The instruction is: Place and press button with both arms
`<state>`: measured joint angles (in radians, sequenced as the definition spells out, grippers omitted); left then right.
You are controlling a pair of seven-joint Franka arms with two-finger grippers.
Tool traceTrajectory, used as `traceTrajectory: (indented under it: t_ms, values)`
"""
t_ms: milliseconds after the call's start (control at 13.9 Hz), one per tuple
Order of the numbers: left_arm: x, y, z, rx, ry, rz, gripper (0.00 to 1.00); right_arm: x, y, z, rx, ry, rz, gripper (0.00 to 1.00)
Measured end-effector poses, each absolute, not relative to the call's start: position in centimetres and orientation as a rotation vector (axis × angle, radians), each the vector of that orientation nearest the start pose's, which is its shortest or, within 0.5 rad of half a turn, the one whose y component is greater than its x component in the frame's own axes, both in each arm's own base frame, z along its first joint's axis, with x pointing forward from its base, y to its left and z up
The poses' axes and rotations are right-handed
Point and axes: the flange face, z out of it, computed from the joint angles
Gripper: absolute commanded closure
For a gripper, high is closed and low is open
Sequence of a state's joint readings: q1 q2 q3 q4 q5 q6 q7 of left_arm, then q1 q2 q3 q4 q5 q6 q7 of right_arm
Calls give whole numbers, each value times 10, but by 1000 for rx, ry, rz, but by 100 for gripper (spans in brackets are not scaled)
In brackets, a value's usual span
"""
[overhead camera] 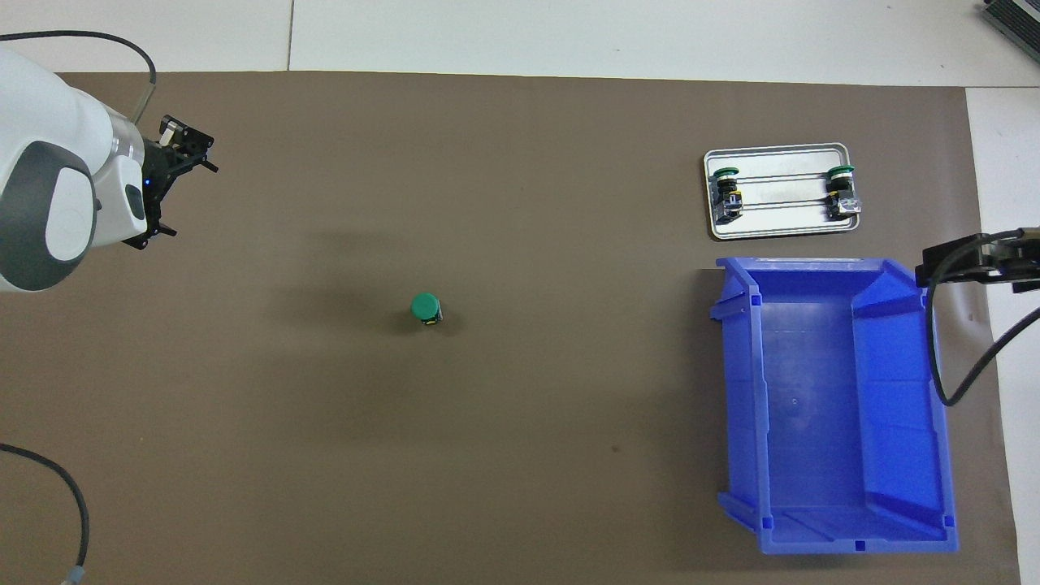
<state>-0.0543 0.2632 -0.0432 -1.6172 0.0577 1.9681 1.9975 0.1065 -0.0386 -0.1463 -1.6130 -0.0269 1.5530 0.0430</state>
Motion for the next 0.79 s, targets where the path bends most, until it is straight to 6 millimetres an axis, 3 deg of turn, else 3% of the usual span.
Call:
traceTrajectory:
  t_ms: [144,361,577,793]
  values:
    - [647,-59,480,-1670,2547,-35,0,540,-26,624,-3160,131,34,0]
    - [646,-63,482,-2101,2208,-68,0,540,-26,624,-3160,131,34,0]
    - [645,-63,488,-2544,1691,-111,0,540,-26,624,-3160,131,34,0]
    - [643,-65,494,-2843,1150,-149,0,540,-26,624,-3160,131,35,0]
